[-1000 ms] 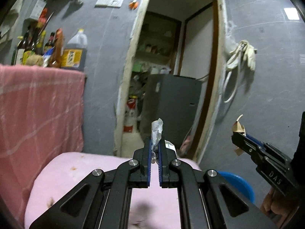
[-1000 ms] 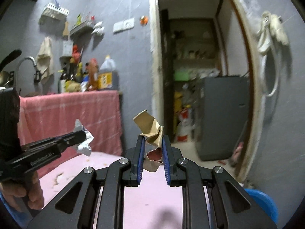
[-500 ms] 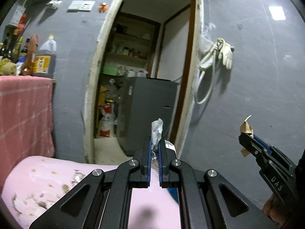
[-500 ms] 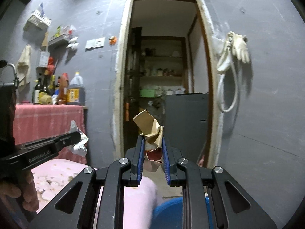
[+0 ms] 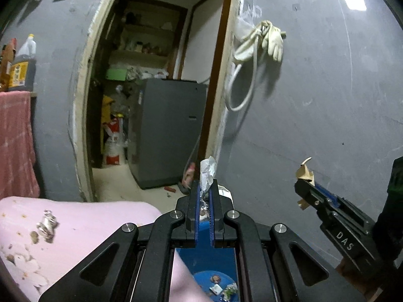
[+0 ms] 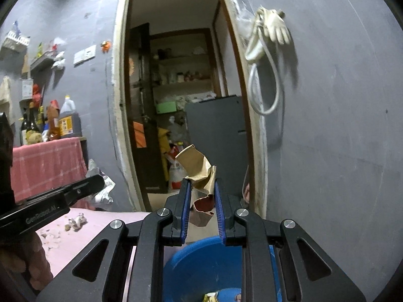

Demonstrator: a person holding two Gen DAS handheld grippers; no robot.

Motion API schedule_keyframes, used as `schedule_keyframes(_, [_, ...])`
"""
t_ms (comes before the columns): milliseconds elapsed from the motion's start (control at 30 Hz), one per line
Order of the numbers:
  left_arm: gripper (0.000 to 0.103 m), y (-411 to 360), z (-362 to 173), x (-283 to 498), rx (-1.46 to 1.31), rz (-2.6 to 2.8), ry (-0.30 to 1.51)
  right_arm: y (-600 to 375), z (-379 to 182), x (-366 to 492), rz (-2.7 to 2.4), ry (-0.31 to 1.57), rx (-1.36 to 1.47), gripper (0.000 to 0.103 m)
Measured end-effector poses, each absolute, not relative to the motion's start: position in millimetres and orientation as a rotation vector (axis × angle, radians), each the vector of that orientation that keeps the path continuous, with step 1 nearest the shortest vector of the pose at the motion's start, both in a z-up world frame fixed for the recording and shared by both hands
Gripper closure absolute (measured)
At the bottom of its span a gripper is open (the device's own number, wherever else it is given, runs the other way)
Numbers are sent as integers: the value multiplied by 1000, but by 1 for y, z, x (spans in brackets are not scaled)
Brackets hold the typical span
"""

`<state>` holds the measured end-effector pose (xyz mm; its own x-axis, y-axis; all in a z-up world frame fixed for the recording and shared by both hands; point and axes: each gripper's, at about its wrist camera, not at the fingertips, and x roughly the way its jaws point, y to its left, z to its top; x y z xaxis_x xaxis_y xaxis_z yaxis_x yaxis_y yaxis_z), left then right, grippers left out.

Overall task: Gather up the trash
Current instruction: 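Carry the silver foil and tan paper in both tools over the blue bucket, then open both tools above the blue bucket to drop the foil and paper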

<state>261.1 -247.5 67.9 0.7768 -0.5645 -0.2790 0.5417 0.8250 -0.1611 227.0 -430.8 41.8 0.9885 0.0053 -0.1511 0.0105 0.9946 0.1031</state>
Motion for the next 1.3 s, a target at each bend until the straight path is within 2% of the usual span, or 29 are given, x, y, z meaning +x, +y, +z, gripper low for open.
schedule_keyframes(533, [99, -283, 10, 306, -70, -609, 645, -448, -6, 257, 23, 349, 179, 84])
schedule_keyframes(867, [98, -291, -4, 308, -60, -615, 695, -451, -16, 265, 10, 404, 177, 81])
schedule_keyframes(933, [97, -291, -5, 309, -59, -607, 702, -452, -16, 266, 10, 410, 179, 75])
schedule_keyframes(1033, [96, -291, -8, 311, -64, -604, 714, -452, -17, 267, 7, 414, 183, 74])
schedule_keyframes(1300, [84, -288, -8, 314, -74, -605, 719, -456, -16, 267, -7, 409, 193, 69])
